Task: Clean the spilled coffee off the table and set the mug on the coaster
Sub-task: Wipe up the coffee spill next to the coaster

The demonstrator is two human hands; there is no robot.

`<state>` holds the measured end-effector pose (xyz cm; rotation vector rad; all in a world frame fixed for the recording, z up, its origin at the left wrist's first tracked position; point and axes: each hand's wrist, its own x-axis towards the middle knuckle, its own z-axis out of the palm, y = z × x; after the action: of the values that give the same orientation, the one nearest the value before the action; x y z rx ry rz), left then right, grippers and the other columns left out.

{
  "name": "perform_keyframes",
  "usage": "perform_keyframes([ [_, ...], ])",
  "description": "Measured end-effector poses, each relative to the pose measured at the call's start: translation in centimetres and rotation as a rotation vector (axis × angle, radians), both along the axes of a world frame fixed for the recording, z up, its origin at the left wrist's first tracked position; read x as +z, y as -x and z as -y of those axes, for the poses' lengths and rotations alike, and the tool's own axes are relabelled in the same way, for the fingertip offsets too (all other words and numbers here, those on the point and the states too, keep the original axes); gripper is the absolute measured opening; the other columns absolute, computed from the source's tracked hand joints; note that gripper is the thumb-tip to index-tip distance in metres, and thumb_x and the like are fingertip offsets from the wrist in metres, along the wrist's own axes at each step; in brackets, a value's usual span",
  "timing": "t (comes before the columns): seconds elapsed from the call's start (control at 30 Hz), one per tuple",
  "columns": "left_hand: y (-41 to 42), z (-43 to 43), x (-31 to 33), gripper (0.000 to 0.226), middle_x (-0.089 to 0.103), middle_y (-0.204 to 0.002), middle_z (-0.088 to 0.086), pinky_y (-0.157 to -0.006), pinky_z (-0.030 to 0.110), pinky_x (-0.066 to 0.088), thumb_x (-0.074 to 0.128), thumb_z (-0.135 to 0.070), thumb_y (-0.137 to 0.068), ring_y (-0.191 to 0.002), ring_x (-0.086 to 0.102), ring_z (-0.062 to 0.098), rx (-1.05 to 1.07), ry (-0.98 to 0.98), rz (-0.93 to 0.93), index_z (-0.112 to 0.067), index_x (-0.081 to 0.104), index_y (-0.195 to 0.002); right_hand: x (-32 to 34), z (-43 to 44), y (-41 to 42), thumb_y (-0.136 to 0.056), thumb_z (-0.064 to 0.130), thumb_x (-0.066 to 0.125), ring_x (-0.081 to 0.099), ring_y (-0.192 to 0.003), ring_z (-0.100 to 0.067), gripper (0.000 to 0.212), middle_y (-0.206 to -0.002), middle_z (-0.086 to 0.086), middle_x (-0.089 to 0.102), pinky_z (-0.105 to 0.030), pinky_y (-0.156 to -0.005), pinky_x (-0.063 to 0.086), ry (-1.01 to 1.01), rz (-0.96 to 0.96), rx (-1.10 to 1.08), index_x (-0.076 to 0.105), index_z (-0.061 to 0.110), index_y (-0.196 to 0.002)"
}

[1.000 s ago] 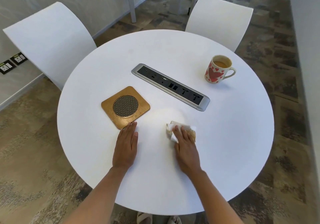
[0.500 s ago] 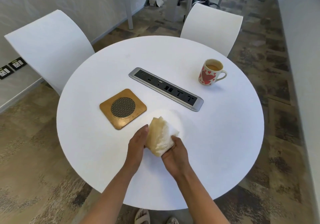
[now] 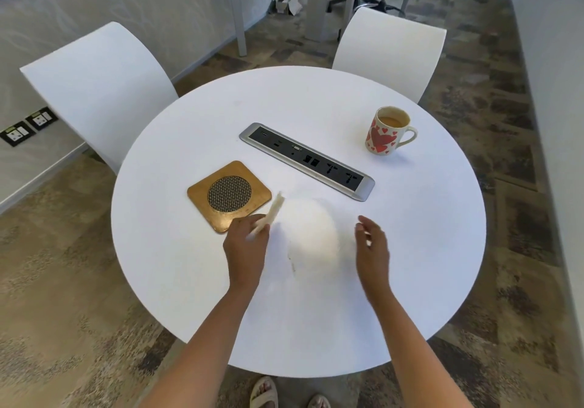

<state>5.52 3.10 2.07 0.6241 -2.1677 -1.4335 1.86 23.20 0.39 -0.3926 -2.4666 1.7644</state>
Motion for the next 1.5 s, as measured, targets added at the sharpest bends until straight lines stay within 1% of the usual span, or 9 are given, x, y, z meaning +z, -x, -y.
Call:
perform_keyframes([
  [0.1,-0.2,-0.4,-1.4,0.028,0.062,-0.1,0.004,-0.082,0.02,0.044,0.066,0.011,-0.071,-0.094,0.058,0.018,-0.256,0.299,-0.051,-0.01,0.07,-0.089,-1.4,-2.9,0.6,-0.099,0.019,0.042,0.048,-0.117,-0.023,0.03,-0.124,-0.006,0.054,-0.033,-0.097,0.04,-0.252,-0.086,0.005,0.053,0.015,-0.126],
  [0.23,-1.3,-1.1,-3.9,0.027,0.065,-0.11,0.009,-0.091,0.037,0.05,0.076,-0.001,-0.065,-0.105,0.061,0.025,-0.511,0.488,0.059,-0.01,0.073,-0.09,-3.3,-5.0,0.1,-0.099,0.02,0.04,0.04,-0.122,-0.021,0.031,-0.13,-0.004,0.051,-0.024,-0.097,0.029,-0.421,-0.043,0.113,0.051,0.02,-0.127],
  [0.47,-1.0,-0.6,-4.3,0.031,0.055,-0.13,0.011,-0.103,0.041,0.042,0.081,-0.034,-0.068,-0.122,0.049,0.027,-0.435,0.508,0.114,-0.015,0.074,-0.092,-4.3,-5.5,-1.1,-0.098,0.014,0.042,0.04,-0.124,-0.024,0.03,-0.131,-0.006,0.049,-0.023,-0.101,0.027,-0.517,-0.068,0.188,0.054,0.012,-0.125],
  [0.57,-0.8,-0.4,-3.8,0.04,0.045,-0.141,0.012,-0.111,0.037,0.031,0.081,-0.03,-0.07,-0.135,0.032,0.022,-0.392,0.244,0.252,-0.015,0.067,-0.104,-4.6,-5.4,-1.3,-0.098,0.016,0.042,0.038,-0.125,-0.023,0.03,-0.134,-0.005,0.047,-0.024,-0.103,0.026,-0.543,-0.07,0.201,0.054,0.012,-0.125],
  [0.83,0.7,-0.9,-2.4,0.057,0.056,-0.097,0.005,-0.081,0.025,0.041,0.073,-0.003,-0.074,-0.096,0.052,0.022,-0.289,0.073,0.32,-0.008,0.052,-0.127,-4.9,-5.4,-1.4,-0.097,0.016,0.043,0.037,-0.128,-0.021,0.031,-0.135,-0.004,0.046,-0.028,-0.105,0.029,-0.569,-0.067,0.201,0.052,0.013,-0.126],
  [1.07,2.4,-1.7,-1.3,0.055,0.055,-0.101,0.011,-0.078,0.027,0.042,0.054,0.019,-0.069,-0.094,0.05,0.026,-0.33,0.491,0.052,-0.011,0.065,-0.114,-4.9,-5.1,-1.6,-0.097,0.019,0.042,0.037,-0.127,-0.02,0.031,-0.135,-0.003,0.047,-0.028,-0.106,0.03,-0.619,-0.068,0.186,0.052,0.014,-0.126],
  [1.2,1.5,-1.7,-3.3,0.038,0.055,-0.129,0.004,-0.097,0.04,0.033,0.063,-0.016,-0.073,-0.121,0.047,0.026,-0.563,0.767,0.274,-0.024,0.067,-0.111,-4.7,-4.9,-1.7,-0.097,0.019,0.042,0.037,-0.127,-0.02,0.031,-0.135,-0.002,0.046,-0.035,-0.107,0.036,-0.621,-0.061,0.178,0.053,0.015,-0.125],
  [1.37,1.4,-1.5,-4.7,0.028,0.049,-0.141,0.008,-0.109,0.049,0.02,0.066,-0.038,-0.081,-0.134,0.039,0.029,-0.487,0.886,0.206,-0.026,0.068,-0.105,-4.6,-4.8,-1.8,-0.097,0.022,0.041,0.037,-0.128,-0.018,0.03,-0.135,-0.001,0.046,-0.034,-0.107,0.036,-0.616,-0.058,0.173,0.052,0.016,-0.125],
  [1.5,3.3,-0.9,-5.5,0.055,0.014,-0.157,0.008,-0.115,0.047,0.011,0.048,-0.039,-0.093,-0.146,0.01,0.026,-0.546,0.786,0.307,-0.031,0.03,-0.144,-4.4,-4.7,-1.8,-0.097,0.021,0.042,0.038,-0.128,-0.019,0.03,-0.134,-0.002,0.047,-0.034,-0.107,0.036,-0.618,-0.055,0.169,0.053,0.015,-0.125],
])
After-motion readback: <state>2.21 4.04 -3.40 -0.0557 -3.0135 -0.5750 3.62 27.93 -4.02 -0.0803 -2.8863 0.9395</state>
